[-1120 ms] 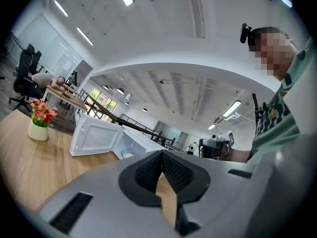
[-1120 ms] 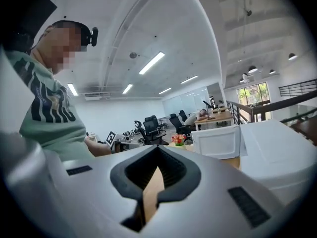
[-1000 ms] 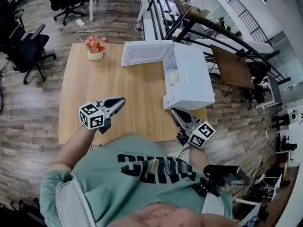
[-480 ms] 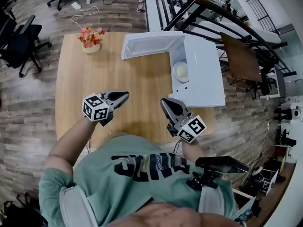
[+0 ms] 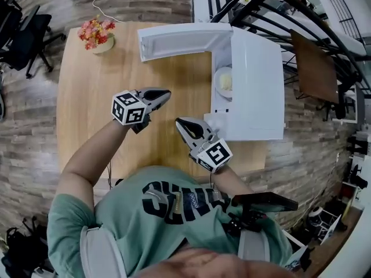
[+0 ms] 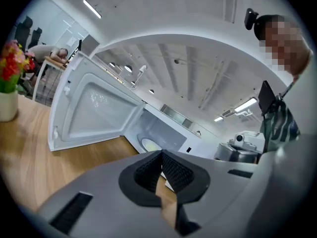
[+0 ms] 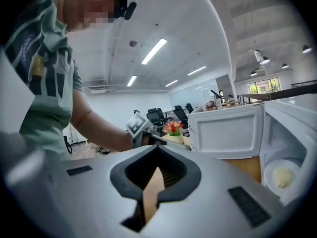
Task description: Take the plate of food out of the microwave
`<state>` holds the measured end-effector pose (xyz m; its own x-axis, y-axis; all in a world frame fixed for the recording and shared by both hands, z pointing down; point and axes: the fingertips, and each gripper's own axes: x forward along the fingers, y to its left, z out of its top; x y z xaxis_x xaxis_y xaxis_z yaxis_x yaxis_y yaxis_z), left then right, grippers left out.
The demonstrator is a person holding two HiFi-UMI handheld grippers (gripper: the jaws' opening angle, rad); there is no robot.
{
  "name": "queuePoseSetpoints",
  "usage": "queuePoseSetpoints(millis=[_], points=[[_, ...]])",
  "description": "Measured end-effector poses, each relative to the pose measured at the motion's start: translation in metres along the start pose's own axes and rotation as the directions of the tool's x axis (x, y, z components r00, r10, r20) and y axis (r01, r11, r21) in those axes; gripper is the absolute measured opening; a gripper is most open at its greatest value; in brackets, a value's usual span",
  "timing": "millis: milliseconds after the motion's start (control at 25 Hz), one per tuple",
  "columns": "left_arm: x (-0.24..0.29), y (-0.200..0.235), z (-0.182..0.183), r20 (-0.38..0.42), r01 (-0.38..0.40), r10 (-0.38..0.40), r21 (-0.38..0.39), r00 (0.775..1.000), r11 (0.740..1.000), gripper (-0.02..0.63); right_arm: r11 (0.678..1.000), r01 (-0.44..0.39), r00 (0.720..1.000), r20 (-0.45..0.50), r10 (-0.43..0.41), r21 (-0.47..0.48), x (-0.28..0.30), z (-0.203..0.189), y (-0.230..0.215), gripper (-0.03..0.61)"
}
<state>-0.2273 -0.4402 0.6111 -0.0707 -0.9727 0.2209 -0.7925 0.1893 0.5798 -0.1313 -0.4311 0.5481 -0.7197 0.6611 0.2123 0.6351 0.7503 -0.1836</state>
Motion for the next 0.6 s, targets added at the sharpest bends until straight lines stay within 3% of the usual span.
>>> queuePoseSetpoints(millis=[320, 480, 600], points=[[0.109, 0.047, -0.009, -0.075, 0.094, -0.107, -0.164, 0.991, 0.982, 0.005, 0.999, -0.039, 0.995, -0.093, 0.037, -0.016, 0.011, -0.060, 0.009, 0.006], [0.159, 0.057, -0.013, -0.089, 0.131, -0.162, -0.283, 0.983, 0.950, 0.008, 0.997, -0.071, 0.988, -0.135, 0.073, 0.019, 0.014, -0.087, 0.018, 0.006], [0.193, 0.062, -0.017, -0.089, 0.142, -0.188, -0.371, 0.978, 0.918, 0.060, 0.994, -0.077, 0.988, -0.125, 0.086, 0.075, 0.014, -0.098, 0.019, 0.006]])
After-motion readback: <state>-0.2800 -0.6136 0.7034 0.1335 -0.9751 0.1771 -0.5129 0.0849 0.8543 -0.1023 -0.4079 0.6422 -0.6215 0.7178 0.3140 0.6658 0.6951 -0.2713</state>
